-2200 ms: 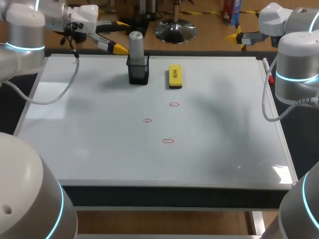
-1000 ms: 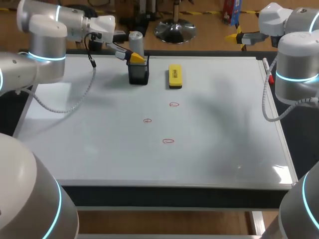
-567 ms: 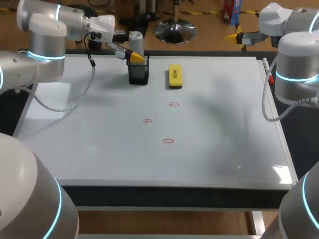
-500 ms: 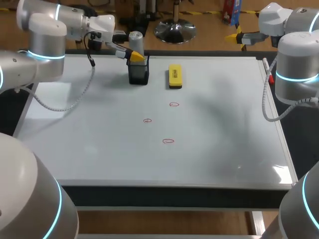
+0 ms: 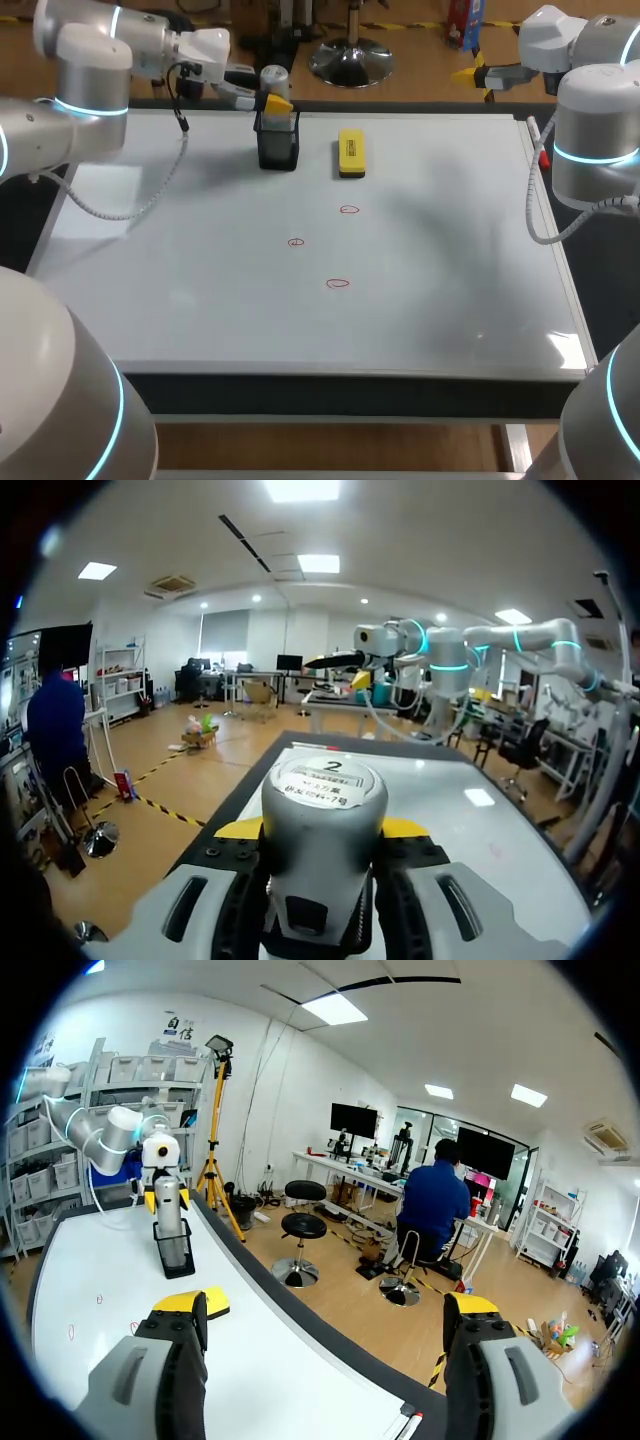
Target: Pick up the inspection probe, press it on each red-marked spot on the whiteboard one by one, put down the probe, pick up the eraser, and wipe off all the red marks.
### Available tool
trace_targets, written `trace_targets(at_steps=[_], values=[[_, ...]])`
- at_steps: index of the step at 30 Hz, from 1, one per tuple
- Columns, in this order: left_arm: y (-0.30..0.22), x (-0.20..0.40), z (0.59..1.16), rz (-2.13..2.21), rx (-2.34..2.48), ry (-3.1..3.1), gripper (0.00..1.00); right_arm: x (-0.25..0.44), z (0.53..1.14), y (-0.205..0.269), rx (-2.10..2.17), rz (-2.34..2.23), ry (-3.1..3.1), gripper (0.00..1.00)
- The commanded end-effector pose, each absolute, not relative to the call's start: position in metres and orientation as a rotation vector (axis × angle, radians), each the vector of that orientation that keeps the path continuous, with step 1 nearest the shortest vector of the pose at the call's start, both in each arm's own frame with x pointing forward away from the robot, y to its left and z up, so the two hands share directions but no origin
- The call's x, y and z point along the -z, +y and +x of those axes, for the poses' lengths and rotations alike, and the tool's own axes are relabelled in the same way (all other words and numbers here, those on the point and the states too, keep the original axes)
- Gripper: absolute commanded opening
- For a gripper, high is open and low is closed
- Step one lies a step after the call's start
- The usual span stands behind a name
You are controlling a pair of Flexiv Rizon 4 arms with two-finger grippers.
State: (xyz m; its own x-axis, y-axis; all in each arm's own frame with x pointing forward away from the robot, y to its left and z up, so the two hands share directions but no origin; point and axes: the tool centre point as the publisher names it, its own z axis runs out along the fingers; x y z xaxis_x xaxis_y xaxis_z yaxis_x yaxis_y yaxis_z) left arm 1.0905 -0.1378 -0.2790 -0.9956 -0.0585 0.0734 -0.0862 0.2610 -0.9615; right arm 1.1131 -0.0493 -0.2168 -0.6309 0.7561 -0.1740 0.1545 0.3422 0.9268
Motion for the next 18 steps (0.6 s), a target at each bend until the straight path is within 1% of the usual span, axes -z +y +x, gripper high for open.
trace_targets(at_steps=[1,18], values=[[-0.140,0.274,1.091,0.134,-1.898,-2.484,0.00,0.217,1.113,-0.050,-1.293,0.792,2.009,1.00],[-0.137,0.230,1.096,0.122,-1.973,-2.488,0.00,0.217,1.113,-0.050,-1.293,0.792,2.009,1.00]])
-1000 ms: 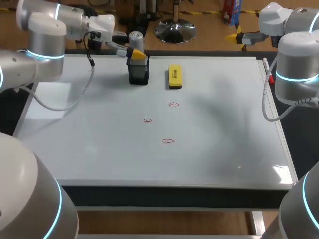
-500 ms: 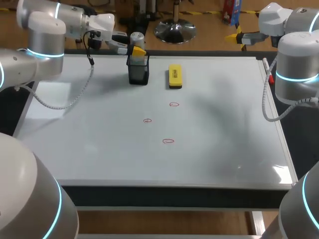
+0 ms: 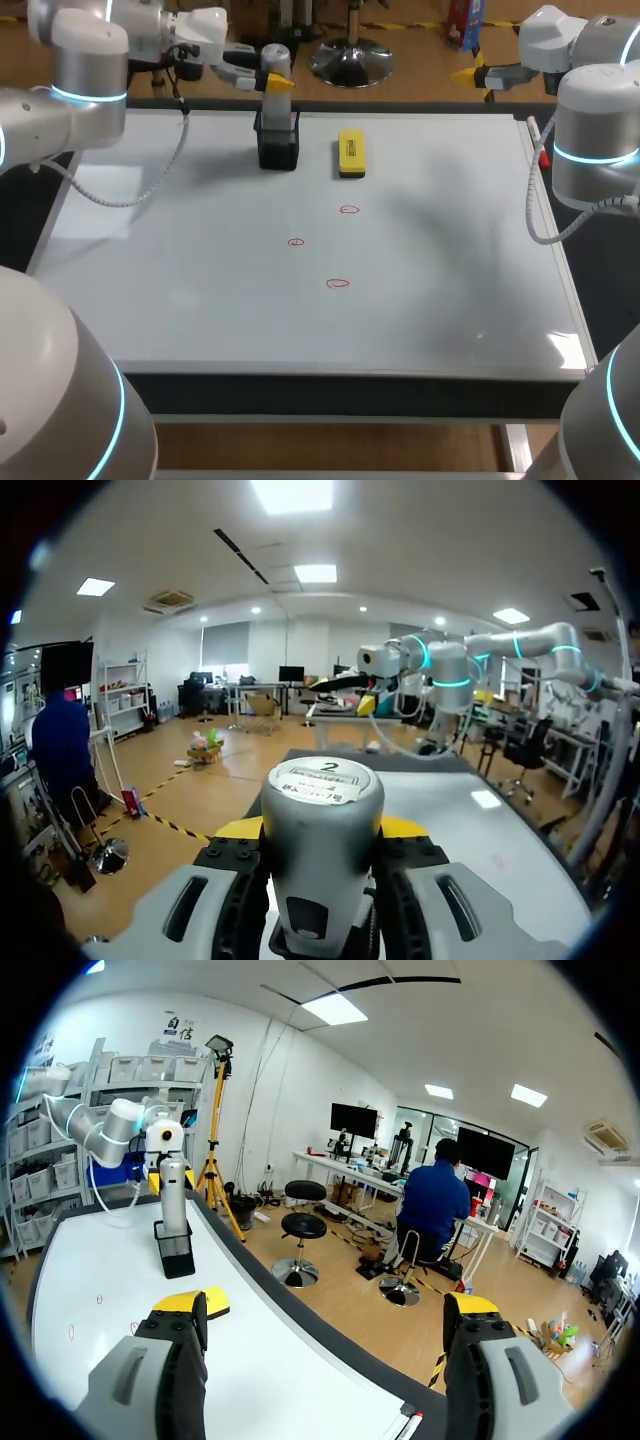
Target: Pick up the inspection probe, press it on each red-marked spot on the whiteboard one by one, put down the probe, pick up the eraser, and wipe off all the red marks.
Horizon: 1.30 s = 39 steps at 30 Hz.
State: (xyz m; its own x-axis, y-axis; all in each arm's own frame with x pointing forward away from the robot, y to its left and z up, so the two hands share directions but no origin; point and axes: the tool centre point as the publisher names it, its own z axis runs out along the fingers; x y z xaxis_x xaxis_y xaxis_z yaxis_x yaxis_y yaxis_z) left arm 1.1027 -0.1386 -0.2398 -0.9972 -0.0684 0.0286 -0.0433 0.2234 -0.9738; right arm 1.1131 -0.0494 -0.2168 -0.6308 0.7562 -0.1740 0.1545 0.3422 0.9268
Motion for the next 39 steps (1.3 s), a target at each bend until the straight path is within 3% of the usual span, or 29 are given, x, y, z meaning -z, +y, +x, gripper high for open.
trace_targets(at_steps=[1,27,39], values=[[-0.137,0.228,1.096,-0.119,1.929,2.428,0.00,0.217,1.113,-0.050,-1.293,0.792,2.009,1.00],[-0.126,0.150,1.096,-0.115,1.956,2.294,0.00,0.217,1.113,-0.050,-1.293,0.792,2.009,1.00],[-0.091,0.141,1.084,-0.148,1.928,2.277,0.00,0.217,1.113,-0.050,-1.293,0.792,2.009,1.00]])
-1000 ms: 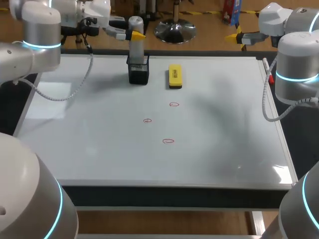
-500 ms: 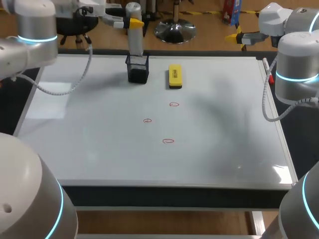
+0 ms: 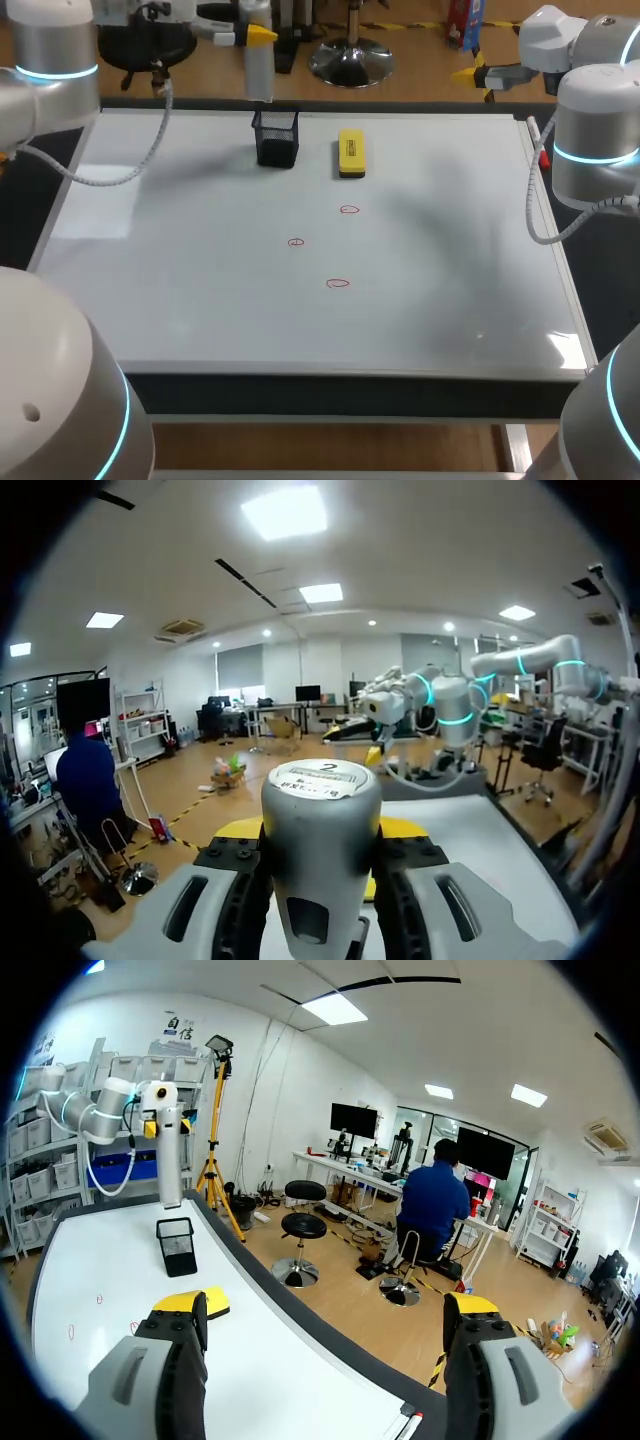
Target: Pick up the inspection probe, press it on each red-marked spot on the whiteboard one by one, put down the probe, pick up the eraser, and wipe off all the red marks.
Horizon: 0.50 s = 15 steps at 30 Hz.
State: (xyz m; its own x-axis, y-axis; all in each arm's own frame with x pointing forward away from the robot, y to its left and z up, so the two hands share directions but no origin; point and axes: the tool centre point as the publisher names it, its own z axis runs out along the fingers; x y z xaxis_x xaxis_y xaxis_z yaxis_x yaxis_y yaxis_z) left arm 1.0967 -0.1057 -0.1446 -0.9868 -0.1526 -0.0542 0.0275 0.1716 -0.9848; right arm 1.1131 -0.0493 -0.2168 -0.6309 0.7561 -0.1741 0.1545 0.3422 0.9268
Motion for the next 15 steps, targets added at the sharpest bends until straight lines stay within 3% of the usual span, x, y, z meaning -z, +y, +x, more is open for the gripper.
trace_targets(at_steps=[1,15], values=[[-0.088,0.141,1.084,-0.153,1.929,2.274,0.00,0.217,1.113,-0.050,-1.293,0.792,2.009,1.00],[-0.020,0.155,1.063,-0.283,1.865,2.215,0.00,0.217,1.113,-0.050,-1.293,0.792,2.009,1.00]])
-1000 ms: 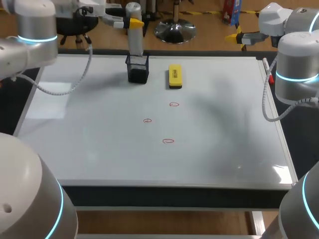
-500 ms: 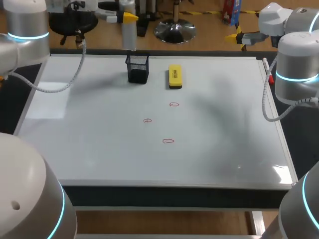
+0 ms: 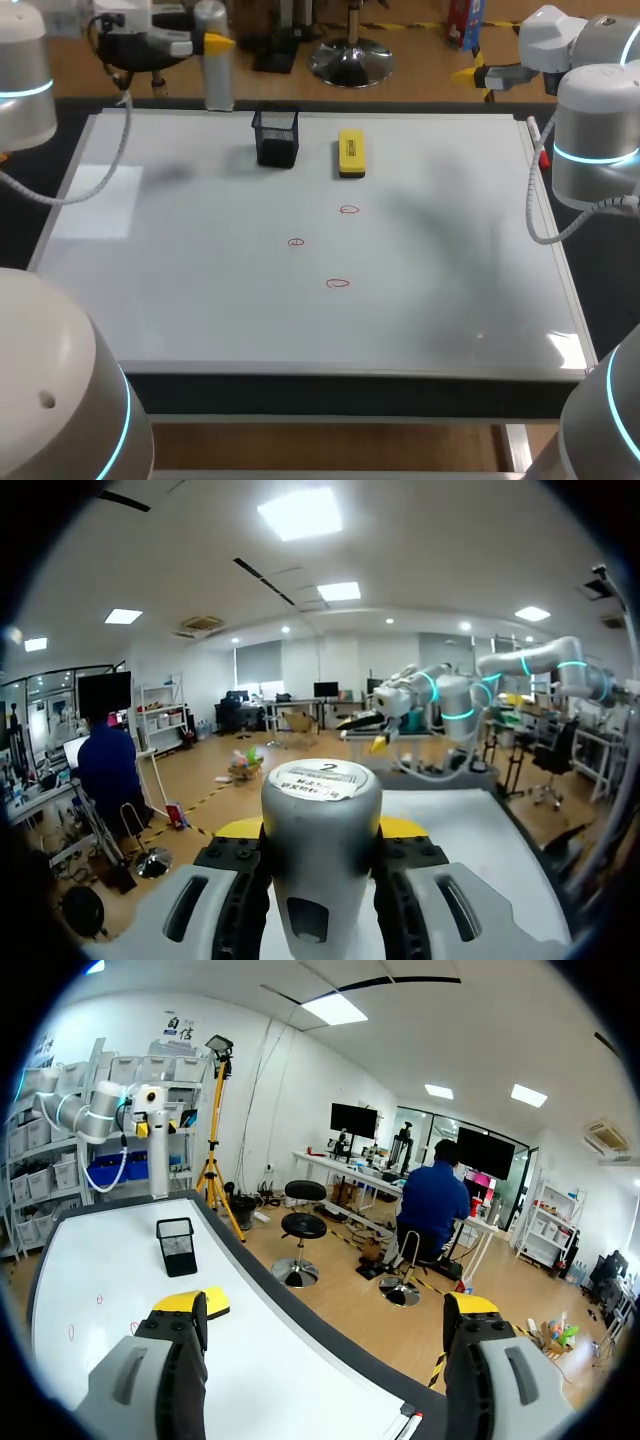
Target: Pick up the inspection probe, press it on each red-marked spot on the whiteboard one by one, put down the probe, pick up the eraser, and wipe off all the red marks.
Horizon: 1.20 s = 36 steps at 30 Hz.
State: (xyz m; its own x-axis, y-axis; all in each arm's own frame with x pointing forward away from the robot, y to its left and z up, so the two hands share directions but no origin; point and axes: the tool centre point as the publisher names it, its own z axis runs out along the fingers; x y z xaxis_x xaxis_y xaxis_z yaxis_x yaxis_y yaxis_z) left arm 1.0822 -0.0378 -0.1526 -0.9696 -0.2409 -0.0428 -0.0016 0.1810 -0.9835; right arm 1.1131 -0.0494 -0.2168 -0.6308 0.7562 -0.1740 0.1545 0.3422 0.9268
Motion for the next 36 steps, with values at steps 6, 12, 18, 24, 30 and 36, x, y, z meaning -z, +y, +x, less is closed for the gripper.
trace_targets(at_steps=[6,12,18,24,30,36], values=[[0.007,0.164,1.052,-0.349,1.847,2.181,0.00,0.217,1.113,-0.050,-1.293,0.792,2.009,1.00],[0.027,0.175,1.044,-0.381,1.836,2.150,0.00,0.217,1.113,-0.050,-1.293,0.792,2.009,1.00],[0.037,0.187,1.039,-0.414,1.809,2.152,0.00,0.217,1.113,-0.050,-1.293,0.792,2.009,1.00],[0.042,0.198,1.033,-0.420,1.795,2.165,0.00,0.217,1.113,-0.050,-1.293,0.792,2.009,1.00],[0.045,0.204,1.029,-0.431,1.778,2.190,0.00,0.217,1.113,-0.050,-1.293,0.792,2.009,1.00],[0.046,0.204,1.029,-0.433,1.774,2.193,0.00,0.217,1.113,-0.050,-1.293,0.792,2.009,1.00]])
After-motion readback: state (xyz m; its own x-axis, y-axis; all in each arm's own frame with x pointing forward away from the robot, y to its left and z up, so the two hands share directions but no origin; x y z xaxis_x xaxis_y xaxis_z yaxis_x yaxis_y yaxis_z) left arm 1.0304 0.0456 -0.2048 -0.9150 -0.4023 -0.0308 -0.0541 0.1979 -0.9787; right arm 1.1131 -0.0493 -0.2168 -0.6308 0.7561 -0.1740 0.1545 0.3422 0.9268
